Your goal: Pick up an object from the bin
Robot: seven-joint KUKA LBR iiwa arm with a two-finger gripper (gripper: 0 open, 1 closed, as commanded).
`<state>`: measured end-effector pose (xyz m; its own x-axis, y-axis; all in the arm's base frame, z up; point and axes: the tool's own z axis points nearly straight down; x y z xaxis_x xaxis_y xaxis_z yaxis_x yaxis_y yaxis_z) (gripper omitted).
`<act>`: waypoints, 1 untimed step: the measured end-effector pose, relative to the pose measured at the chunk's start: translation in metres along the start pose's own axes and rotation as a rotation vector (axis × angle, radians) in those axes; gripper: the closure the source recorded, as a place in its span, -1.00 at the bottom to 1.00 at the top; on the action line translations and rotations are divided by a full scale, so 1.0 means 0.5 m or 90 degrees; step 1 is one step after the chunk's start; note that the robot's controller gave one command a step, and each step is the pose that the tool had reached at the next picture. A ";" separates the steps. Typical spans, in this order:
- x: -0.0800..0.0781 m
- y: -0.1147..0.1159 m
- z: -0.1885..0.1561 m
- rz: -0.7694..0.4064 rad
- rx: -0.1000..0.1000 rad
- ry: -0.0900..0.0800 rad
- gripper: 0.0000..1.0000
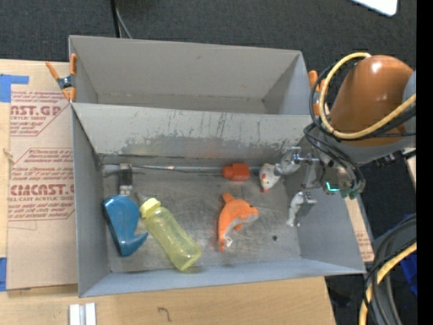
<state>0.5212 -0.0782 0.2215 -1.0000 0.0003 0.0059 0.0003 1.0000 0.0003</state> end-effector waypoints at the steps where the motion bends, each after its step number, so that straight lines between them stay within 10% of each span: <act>1: -0.003 0.000 -0.007 -0.001 0.001 -0.005 -1.00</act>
Offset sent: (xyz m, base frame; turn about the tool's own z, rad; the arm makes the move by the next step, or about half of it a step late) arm -0.0051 0.0663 -0.1080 0.0057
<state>0.5228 -0.0780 0.2252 -1.0000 -0.0006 -0.0017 -0.0006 1.0000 -0.0006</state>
